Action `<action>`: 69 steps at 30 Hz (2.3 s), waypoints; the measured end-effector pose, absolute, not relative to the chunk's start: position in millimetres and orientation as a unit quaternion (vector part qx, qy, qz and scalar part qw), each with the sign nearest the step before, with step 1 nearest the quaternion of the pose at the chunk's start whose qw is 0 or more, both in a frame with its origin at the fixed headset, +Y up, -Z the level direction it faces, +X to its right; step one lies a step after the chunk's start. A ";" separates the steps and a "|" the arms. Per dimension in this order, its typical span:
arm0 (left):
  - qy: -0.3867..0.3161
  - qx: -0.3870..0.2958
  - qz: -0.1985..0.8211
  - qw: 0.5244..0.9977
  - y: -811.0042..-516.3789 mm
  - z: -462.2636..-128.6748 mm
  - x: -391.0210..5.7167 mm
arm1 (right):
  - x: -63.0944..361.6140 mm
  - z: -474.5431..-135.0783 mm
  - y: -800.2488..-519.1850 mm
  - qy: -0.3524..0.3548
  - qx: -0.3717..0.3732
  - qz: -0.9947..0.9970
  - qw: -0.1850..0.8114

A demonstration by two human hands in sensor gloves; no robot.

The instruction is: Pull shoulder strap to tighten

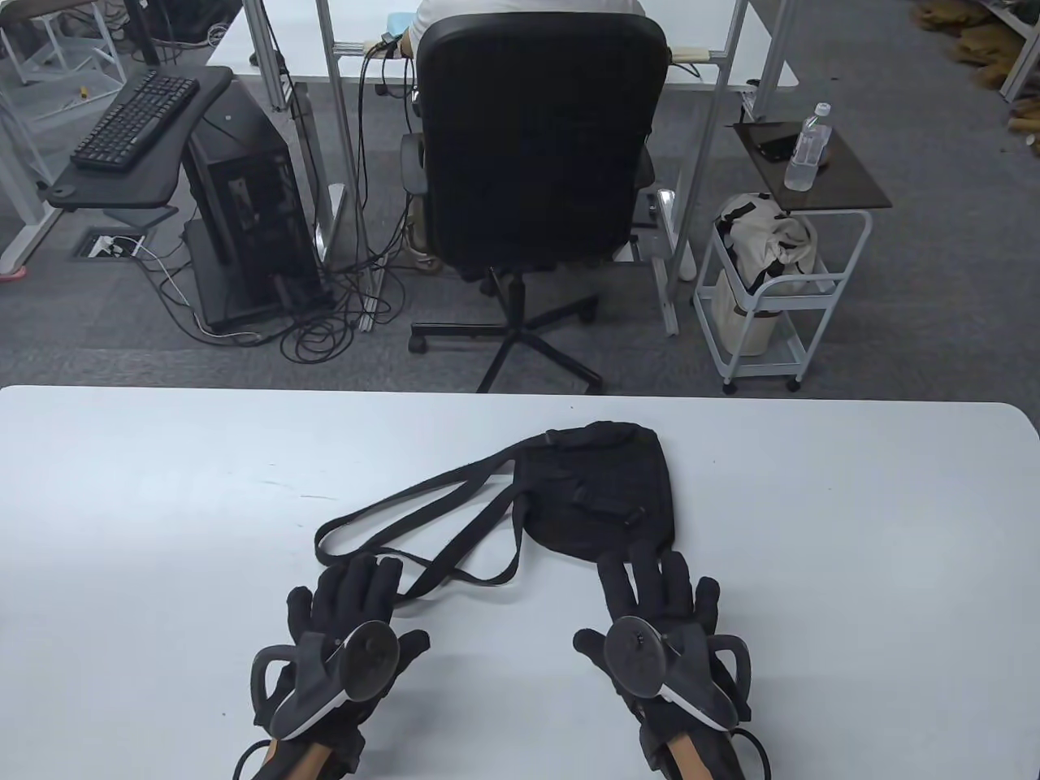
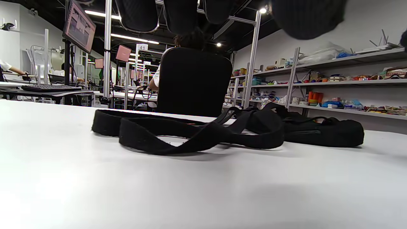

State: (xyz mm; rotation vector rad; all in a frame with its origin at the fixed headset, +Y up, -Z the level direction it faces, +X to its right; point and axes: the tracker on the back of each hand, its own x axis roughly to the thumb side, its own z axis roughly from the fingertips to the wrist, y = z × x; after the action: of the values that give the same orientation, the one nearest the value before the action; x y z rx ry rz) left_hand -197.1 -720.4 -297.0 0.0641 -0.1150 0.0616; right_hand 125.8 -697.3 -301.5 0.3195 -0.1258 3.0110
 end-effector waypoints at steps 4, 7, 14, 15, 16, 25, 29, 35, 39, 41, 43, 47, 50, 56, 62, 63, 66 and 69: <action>-0.056 0.035 0.029 0.997 -719.5 -296.6 -199.8 | 122.9 -301.9 -694.4 -0.046 0.104 0.992 0.050; -0.058 0.036 0.020 0.997 -719.7 -296.3 -198.3 | 118.5 -308.5 -689.0 -0.041 0.097 0.993 0.049; -0.066 0.028 0.005 0.997 -723.5 -296.6 -193.7 | 109.1 -350.8 -673.9 -0.020 0.079 0.997 0.011; -0.066 0.028 0.005 0.997 -723.5 -296.6 -193.7 | 108.7 -358.2 -673.8 -0.010 0.073 0.997 0.018; -0.066 0.028 0.005 0.997 -723.5 -296.7 -193.7 | 108.1 -365.2 -674.8 -0.001 0.066 0.998 0.024; -0.066 0.032 0.009 0.997 -722.9 -296.8 -195.2 | 111.8 -434.2 -718.9 0.102 -0.005 0.994 0.033; -0.066 0.033 0.007 0.997 -723.1 -297.0 -195.0 | 113.9 -460.4 -740.6 0.127 -0.026 0.991 -0.004; -0.063 0.031 0.008 0.998 -722.9 -297.4 -196.2 | 124.5 -484.8 -762.5 0.178 -0.059 0.982 -0.018; -0.059 0.031 0.003 0.998 -723.1 -298.4 -198.4 | 124.4 -490.8 -771.9 0.206 -0.060 0.977 -0.011; -0.058 0.030 0.003 0.998 -723.1 -298.3 -198.9 | 122.1 -491.3 -773.5 0.212 -0.052 0.976 -0.013; -0.057 0.029 0.004 0.998 -722.9 -298.3 -199.1 | 119.3 -491.4 -773.5 0.199 -0.036 0.979 -0.027; -0.055 0.029 0.004 0.998 -722.8 -298.3 -199.9 | 110.7 -489.8 -773.6 0.176 -0.021 0.983 -0.049; -0.053 0.028 0.002 0.998 -722.6 -298.3 -200.5 | 102.0 -488.2 -774.4 0.164 -0.005 0.983 -0.081; -0.049 0.026 -0.002 0.998 -722.2 -298.4 -201.9 | 93.4 -490.1 -778.9 0.126 0.014 0.983 -0.133; -0.044 0.022 -0.001 0.999 -722.8 -300.0 -205.0 | 92.8 -490.4 -771.9 0.111 0.016 0.986 -0.120; -0.043 0.021 -0.002 0.999 -723.0 -300.1 -205.4 | 92.6 -489.8 -769.9 0.106 0.017 0.987 -0.120; -0.042 0.022 -0.002 0.999 -722.8 -300.2 -206.2 | 92.0 -487.0 -760.2 0.082 0.022 0.989 -0.119; -0.042 0.024 -0.001 0.999 -722.8 -300.2 -206.7 | 91.5 -483.7 -749.6 0.059 0.026 0.991 -0.119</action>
State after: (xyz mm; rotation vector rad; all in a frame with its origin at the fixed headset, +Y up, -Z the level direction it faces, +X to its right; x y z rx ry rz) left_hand -206.7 -722.8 -300.2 0.0479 -0.0842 -0.0022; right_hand 91.5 -749.6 -483.7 0.0878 0.1992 3.3724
